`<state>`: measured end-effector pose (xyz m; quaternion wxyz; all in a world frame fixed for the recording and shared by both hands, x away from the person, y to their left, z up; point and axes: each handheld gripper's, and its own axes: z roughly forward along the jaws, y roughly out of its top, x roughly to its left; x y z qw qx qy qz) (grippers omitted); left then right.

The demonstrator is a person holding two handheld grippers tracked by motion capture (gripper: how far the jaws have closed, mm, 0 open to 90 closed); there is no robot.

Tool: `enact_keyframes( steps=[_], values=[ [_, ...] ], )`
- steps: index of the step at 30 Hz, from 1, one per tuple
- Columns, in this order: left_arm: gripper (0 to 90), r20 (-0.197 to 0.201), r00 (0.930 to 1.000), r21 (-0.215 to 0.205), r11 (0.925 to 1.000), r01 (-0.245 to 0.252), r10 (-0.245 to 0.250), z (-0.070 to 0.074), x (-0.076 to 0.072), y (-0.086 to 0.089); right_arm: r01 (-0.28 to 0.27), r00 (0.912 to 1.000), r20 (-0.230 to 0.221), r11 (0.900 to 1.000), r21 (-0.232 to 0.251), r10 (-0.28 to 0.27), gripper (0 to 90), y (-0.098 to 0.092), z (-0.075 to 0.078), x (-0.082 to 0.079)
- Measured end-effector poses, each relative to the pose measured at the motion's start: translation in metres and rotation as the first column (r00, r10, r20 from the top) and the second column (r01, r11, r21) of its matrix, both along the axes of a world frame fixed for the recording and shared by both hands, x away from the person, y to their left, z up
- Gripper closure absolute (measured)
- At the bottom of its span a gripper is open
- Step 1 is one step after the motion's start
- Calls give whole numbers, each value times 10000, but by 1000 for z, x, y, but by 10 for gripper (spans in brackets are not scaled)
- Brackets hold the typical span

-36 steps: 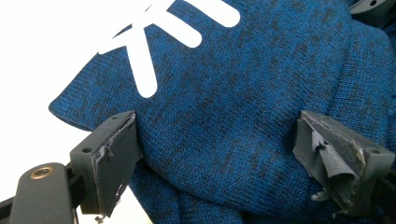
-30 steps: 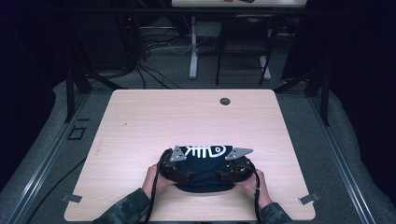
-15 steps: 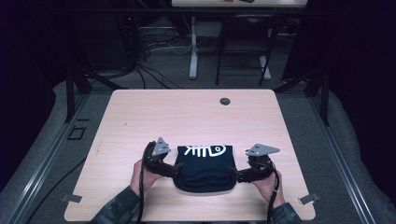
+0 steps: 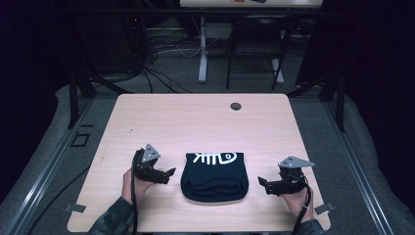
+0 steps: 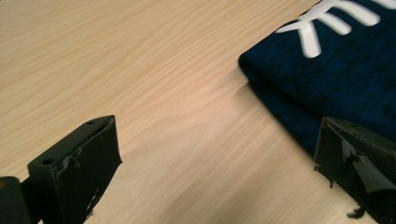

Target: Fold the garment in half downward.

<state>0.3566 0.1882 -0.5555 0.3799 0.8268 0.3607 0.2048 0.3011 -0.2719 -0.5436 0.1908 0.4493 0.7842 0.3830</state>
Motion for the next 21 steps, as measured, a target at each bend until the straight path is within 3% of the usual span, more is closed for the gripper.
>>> enact_keyframes(
  steps=[3,8,15,17,21],
  values=[
    [0,-300,9993,-132,9996,-232,228,-8,5,6,135,9997,-224,9999,-78,-137,23,-4,-10,3],
    [0,-860,9958,2,9995,-312,311,-20,14,9,369,9970,-663,9987,-355,-392,24,-10,-25,9],
    [0,-921,9947,42,9989,-461,463,-25,16,10,511,9955,-761,9961,-716,-565,24,-14,-35,12],
    [0,-956,9945,229,9989,-408,428,-27,18,10,529,9945,-860,9956,-775,-595,20,-14,-37,13],
    [0,-993,9942,146,9991,-408,420,-30,19,9,538,9936,-940,9945,-899,-622,16,-16,-42,16]
  ],
)
